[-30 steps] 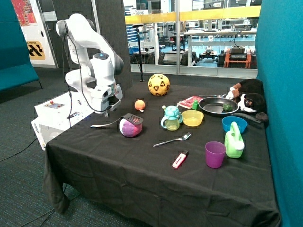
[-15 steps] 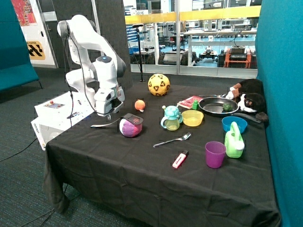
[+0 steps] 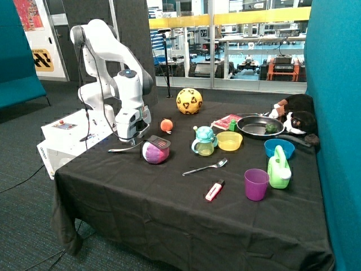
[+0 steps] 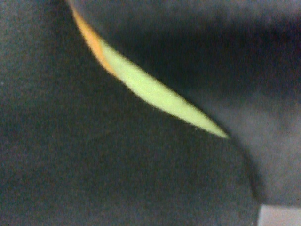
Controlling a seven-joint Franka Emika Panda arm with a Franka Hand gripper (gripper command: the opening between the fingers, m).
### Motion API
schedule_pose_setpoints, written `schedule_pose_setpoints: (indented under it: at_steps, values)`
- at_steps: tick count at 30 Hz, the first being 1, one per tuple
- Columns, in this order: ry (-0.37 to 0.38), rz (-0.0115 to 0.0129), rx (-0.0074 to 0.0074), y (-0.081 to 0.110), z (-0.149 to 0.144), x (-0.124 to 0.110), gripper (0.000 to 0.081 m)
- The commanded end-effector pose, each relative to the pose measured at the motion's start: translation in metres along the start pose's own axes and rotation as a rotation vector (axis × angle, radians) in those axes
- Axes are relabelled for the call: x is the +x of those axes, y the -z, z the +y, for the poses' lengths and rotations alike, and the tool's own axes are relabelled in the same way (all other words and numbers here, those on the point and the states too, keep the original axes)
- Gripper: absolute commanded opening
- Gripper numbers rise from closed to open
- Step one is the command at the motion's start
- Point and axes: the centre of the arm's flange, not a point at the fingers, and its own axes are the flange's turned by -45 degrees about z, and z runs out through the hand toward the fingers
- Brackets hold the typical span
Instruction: Sort the balls from left to right in order of size
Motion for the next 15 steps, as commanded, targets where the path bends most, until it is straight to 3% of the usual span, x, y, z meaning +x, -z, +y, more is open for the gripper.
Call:
schedule_pose_setpoints:
  at_steps: [1,15]
  values:
    - [0.000,0.0001,0.0005,-0.005,0.003,0.003,0.0582]
    - [0.025,0.0001,0.0005,-0.009,-0.009,0.004,0.0576]
